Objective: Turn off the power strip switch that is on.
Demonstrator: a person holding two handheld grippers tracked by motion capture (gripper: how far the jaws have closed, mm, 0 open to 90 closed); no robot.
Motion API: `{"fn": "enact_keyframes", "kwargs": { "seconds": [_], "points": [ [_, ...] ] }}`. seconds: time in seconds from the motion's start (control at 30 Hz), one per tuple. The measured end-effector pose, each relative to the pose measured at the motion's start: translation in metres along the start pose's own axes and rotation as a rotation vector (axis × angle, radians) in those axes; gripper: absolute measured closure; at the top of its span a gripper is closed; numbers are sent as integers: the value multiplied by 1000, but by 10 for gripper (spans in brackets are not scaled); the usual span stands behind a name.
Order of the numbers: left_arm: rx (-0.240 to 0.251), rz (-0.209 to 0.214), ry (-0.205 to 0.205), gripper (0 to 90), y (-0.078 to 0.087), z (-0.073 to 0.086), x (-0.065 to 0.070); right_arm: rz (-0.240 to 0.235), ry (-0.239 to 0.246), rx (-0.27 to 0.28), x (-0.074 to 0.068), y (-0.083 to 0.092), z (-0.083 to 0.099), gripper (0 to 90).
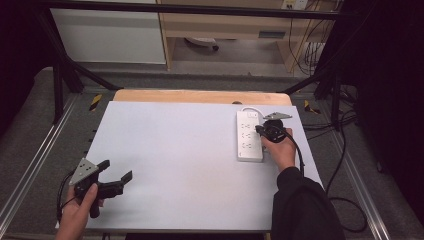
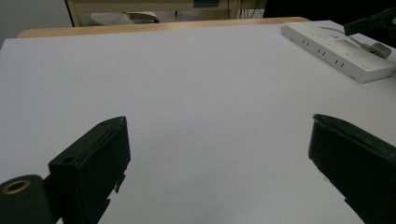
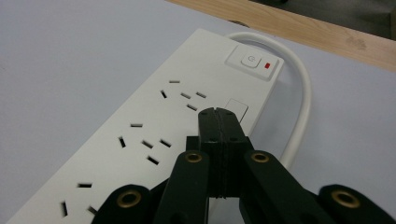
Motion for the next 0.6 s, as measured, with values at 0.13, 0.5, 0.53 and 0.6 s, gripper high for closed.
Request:
{"fn": "enact_keyframes", "kwargs": {
  "seconds": [0.13,0.5,0.53,0.6],
  "points": [
    [-2,0,-2,53,0,0,0,-3,-4,-3,0,-1,0,900],
    [0,1,1,53,0,0,0,-6,-1,-12,-2,-3,2,900],
    [0,1,1,54,0,0,0,-6,-3,-12,-2,-4,2,900],
    [-1,1,0,54,0,0,0,-6,-2,-13,-2,-4,2,900]
  ]
}}
Point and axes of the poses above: each handheld gripper's, and its own axes: y roughly backward along the jaws, z roughly out of its underside, x roughly to its right, the point moved 2 cm from there along -y, roughly forward along the jaws, and after that the axes turned 13 degrees about y, right-handed, at the moved point
